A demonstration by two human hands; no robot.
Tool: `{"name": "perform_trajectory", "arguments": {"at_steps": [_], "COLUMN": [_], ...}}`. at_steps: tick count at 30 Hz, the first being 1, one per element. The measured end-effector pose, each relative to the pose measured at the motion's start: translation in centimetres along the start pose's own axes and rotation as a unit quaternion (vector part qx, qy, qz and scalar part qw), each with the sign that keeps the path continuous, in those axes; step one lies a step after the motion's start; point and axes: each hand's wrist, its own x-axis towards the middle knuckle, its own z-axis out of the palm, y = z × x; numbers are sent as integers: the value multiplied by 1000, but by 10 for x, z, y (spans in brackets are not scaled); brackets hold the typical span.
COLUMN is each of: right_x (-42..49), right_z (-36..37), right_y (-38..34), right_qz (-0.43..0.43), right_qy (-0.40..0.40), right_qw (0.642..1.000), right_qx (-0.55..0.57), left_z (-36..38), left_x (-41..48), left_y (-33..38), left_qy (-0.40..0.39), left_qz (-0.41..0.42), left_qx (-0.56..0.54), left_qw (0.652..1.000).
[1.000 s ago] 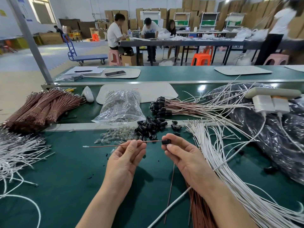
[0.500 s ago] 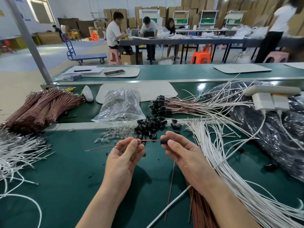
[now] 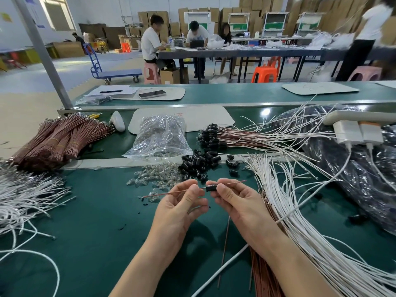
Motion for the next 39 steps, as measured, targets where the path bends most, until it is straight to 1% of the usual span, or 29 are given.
{"name": "perform_trajectory", "arguments": {"at_steps": [3, 5, 7, 10, 11, 12, 15, 17, 19, 21, 23, 26, 28, 30, 32, 35, 37, 39], "right_x": [2, 3, 3, 1, 0, 0, 1, 1, -1, -4, -5, -3, -1, 0, -1, -2, -2, -1], "right_z": [-4, -7, -7, -2, -2, -2, -7, -8, -7, -5, -5, -9, -18, -29, -40, -51, -54, -55], "right_y": [-5, -6, -4, 2, 2, 2, -3, -6, -4, 0, 0, -11, -25, -38, -48, -57, -60, -61], "right_qz": [-13, -12, -8, -4, -6, -10, -22, -27, -24, -22, -34, -56, -79, -115, -156, -201, -215, -219], "right_qy": [17, 24, 17, -16, -21, -18, 3, 5, -14, -43, -50, -5, 51, 125, 203, 295, 326, 341], "right_qw": [1000, 999, 1000, 1000, 999, 999, 999, 999, 998, 993, 989, 995, 995, 985, 967, 934, 920, 913], "right_qx": [20, 30, 18, -18, -24, -27, -26, -33, -57, -109, -137, -88, -36, 8, 15, 20, 38, 44], "left_z": [-5, -8, -6, 1, 2, 3, -3, -7, -7, -3, 1, 0, -3, -2, 6, 35, 63, 92], "left_x": [5, 5, 3, -3, -4, -4, 1, 3, 2, -2, -5, -5, -7, -10, -7, 6, 17, 29], "left_y": [6, 7, 5, -2, -4, -4, 1, 3, 0, -5, -9, -8, -7, -7, -9, -15, -20, -27], "left_qy": [51, 64, 47, -20, -26, -17, 43, 55, 37, -2, -19, 12, 20, 5, -15, -68, -104, -130], "left_qz": [7, 11, 8, -6, -5, -1, 15, 22, 22, 20, 19, 27, 50, 78, 108, 144, 156, 159], "left_qx": [-39, -52, -38, 24, 34, 33, 7, -6, 13, 63, 92, 122, 180, 252, 345, 487, 552, 623], "left_qw": [998, 997, 998, 999, 999, 999, 999, 998, 999, 998, 995, 992, 982, 965, 932, 859, 813, 755]}}
